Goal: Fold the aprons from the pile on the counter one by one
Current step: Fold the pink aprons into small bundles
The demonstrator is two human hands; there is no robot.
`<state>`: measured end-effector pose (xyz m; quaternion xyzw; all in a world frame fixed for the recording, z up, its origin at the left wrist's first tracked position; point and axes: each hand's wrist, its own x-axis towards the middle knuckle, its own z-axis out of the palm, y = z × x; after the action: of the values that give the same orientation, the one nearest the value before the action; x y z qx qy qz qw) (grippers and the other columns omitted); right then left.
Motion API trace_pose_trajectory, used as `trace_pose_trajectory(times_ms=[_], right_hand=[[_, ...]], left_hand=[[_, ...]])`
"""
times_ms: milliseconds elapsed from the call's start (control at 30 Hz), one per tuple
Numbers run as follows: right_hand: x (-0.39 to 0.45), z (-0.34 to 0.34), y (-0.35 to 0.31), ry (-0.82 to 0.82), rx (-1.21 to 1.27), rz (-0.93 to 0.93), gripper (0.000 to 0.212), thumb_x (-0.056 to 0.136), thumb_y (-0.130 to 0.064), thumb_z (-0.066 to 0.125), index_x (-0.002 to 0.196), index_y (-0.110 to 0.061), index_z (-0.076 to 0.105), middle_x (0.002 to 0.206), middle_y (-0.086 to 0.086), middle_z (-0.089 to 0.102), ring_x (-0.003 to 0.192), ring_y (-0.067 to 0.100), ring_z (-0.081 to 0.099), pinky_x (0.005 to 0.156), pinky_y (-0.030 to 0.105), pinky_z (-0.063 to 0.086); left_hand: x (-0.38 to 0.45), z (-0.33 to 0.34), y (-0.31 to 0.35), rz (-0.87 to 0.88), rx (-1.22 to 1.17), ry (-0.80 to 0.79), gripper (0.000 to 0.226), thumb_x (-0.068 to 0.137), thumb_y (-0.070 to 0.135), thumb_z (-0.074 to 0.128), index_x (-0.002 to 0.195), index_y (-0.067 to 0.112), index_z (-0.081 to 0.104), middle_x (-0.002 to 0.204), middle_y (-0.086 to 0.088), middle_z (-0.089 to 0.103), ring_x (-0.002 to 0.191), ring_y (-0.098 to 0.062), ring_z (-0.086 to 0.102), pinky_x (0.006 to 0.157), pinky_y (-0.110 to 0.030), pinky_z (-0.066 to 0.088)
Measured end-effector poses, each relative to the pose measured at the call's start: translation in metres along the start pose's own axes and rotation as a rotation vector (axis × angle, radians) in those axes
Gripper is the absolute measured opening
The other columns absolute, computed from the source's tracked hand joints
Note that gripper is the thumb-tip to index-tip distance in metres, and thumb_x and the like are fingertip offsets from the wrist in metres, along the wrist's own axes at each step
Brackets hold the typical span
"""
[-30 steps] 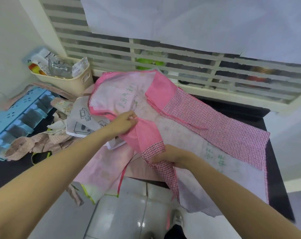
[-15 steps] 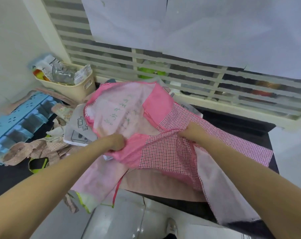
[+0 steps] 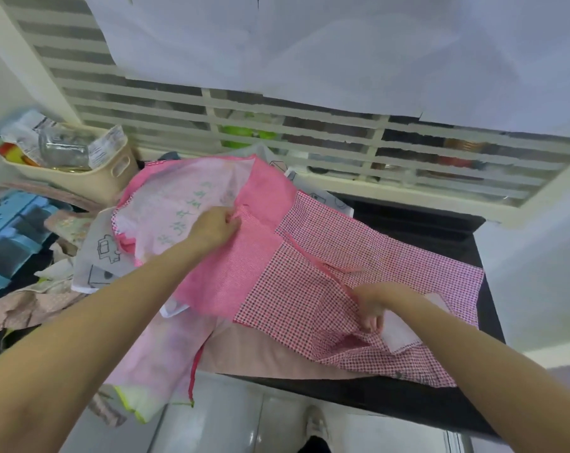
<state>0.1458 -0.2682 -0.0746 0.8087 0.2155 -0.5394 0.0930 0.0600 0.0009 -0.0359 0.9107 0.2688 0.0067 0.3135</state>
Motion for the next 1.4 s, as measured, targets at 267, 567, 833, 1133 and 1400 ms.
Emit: trace_pose_trajectory(times_ms=[267, 567, 833, 1133, 1400], right_hand=[[0.009, -0.007, 0.036, 0.712, 0.002, 0.171, 0.044, 0.090, -0.033, 0.059, 0.128, -0.015, 0.045, 0.123, 0.006, 0.056, 0.118, 0.026, 0.050, 0.110, 0.052, 0.027], [0.018, 0.013, 0.040, 0.629, -0.340, -0.059, 0.075, 0.085, -0.047, 0.060, 0.145, -0.018, 0.026, 0.153, 0.008, 0.019, 0.139, 0.032, 0.022, 0.113, 0.053, 0.019], [0.002, 0.036, 0.055, 0.604, -0.282, -0.168, 0.074, 0.077, -0.069, 0.055, 0.135, -0.024, 0.046, 0.159, 0.004, -0.003, 0.145, 0.029, -0.009, 0.114, 0.055, 0.001], [-0.015, 0.077, 0.065, 0.580, -0.545, -0.116, 0.060, 0.083, -0.050, 0.061, 0.133, -0.020, 0.051, 0.158, 0.007, 0.007, 0.145, 0.030, -0.002, 0.116, 0.053, -0.003], [-0.052, 0.081, 0.105, 0.744, -0.694, 0.361, 0.035, 0.091, -0.030, 0.059, 0.123, -0.016, 0.059, 0.134, 0.006, 0.044, 0.129, 0.027, 0.035, 0.112, 0.045, 0.023]], left_hand=[[0.009, 0.014, -0.007, -0.038, 0.397, 0.194, 0.027, 0.099, 0.018, 0.037, 0.109, 0.005, 0.058, 0.110, -0.021, 0.060, 0.103, -0.040, 0.057, 0.081, -0.042, 0.043], [-0.021, 0.049, 0.012, 0.358, 0.760, -0.265, 0.064, 0.093, 0.041, 0.048, 0.147, 0.021, 0.021, 0.156, -0.008, 0.011, 0.143, -0.034, 0.007, 0.113, -0.053, 0.012], [-0.044, 0.080, 0.028, 0.366, 0.812, -0.855, 0.091, 0.079, 0.070, 0.050, 0.150, 0.031, 0.008, 0.159, 0.001, -0.001, 0.145, -0.028, -0.004, 0.115, -0.057, 0.007], [-0.065, 0.089, 0.031, 0.693, 0.927, -0.629, 0.026, 0.088, 0.033, 0.059, 0.104, 0.013, 0.057, 0.114, -0.005, 0.048, 0.106, -0.024, 0.050, 0.075, -0.032, 0.038], [-0.091, 0.144, 0.046, 0.732, 0.748, -0.836, 0.018, 0.087, 0.033, 0.061, 0.087, 0.017, 0.053, 0.111, -0.003, 0.048, 0.103, -0.022, 0.042, 0.093, -0.038, 0.042]])
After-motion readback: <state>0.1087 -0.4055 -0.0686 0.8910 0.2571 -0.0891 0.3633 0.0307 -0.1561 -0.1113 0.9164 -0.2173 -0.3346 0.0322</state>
